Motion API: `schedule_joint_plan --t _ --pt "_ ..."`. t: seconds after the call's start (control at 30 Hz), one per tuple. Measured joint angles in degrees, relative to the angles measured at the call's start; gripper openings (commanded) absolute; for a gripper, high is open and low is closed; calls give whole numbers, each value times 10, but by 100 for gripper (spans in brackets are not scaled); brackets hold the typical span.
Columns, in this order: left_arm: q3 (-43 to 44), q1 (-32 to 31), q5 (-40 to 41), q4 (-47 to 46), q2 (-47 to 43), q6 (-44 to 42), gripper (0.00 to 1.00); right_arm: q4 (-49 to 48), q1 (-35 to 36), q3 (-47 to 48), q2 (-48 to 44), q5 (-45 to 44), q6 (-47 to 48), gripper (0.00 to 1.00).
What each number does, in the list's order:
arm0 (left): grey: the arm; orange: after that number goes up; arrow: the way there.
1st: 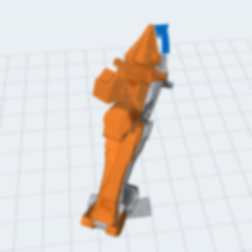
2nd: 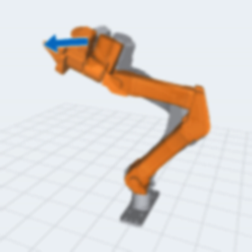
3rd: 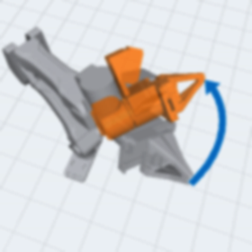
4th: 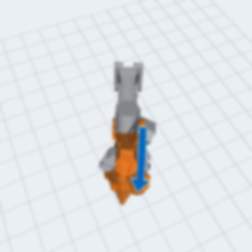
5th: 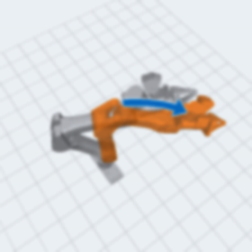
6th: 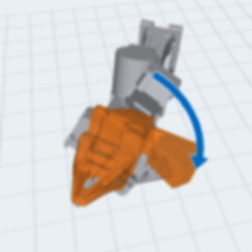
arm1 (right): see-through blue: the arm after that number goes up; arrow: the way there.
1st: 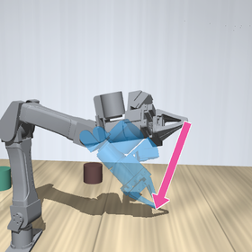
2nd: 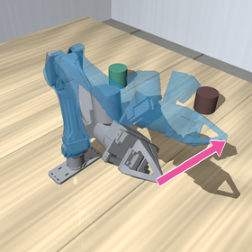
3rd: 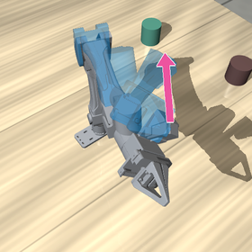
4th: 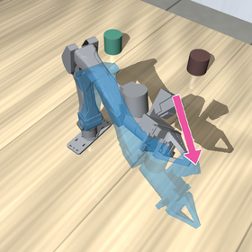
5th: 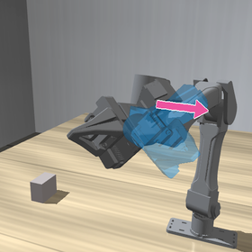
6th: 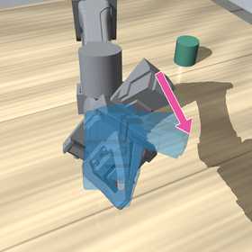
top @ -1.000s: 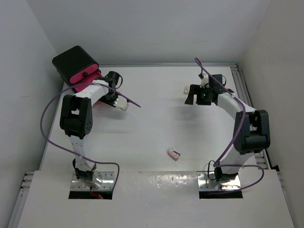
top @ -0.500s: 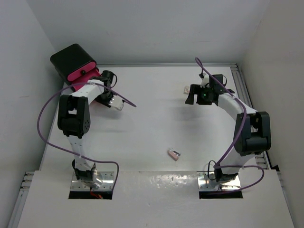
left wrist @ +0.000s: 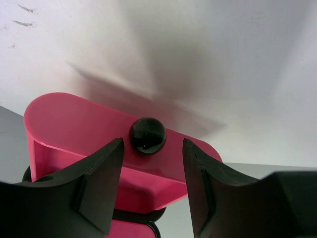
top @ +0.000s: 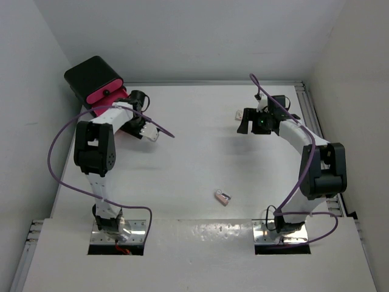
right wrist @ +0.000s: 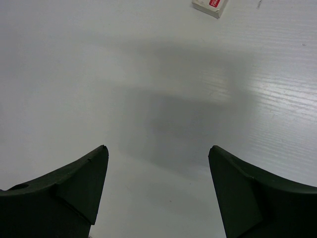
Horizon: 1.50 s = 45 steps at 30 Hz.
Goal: Sort the stationery into containers
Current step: Close the drawer
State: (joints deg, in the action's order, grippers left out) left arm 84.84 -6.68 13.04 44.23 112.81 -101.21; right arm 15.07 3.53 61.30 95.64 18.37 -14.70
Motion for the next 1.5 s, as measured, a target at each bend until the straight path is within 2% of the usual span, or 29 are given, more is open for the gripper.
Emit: schedule_joint_plan --t 0.27,0.37,0.43,0.47,0.6,0.77,1.27,1.5 --pt "0 4 1 -21 32 -16 56 0 0 0 0 -2 4 81" --pt "2 9 1 -23 46 -23 52 0 0 0 0 -3 4 81" --pt "7 12 1 -21 53 -26 45 0 0 0 0 -3 5 81" --pt "12 12 2 -20 57 -27 36 0 0 0 0 -3 6 81" --pt "26 18 -4 -12 64 -33 21 0 0 0 0 -3 6 80" --pt "30 24 -18 -7 63 -44 15 0 0 1 2 -3 6 80" --pt "130 54 -35 59 63 -76 11 0 4 8 17 -3 6 80" --pt "151 58 -34 57 82 -91 15 0 4 8 17 -3 6 80"
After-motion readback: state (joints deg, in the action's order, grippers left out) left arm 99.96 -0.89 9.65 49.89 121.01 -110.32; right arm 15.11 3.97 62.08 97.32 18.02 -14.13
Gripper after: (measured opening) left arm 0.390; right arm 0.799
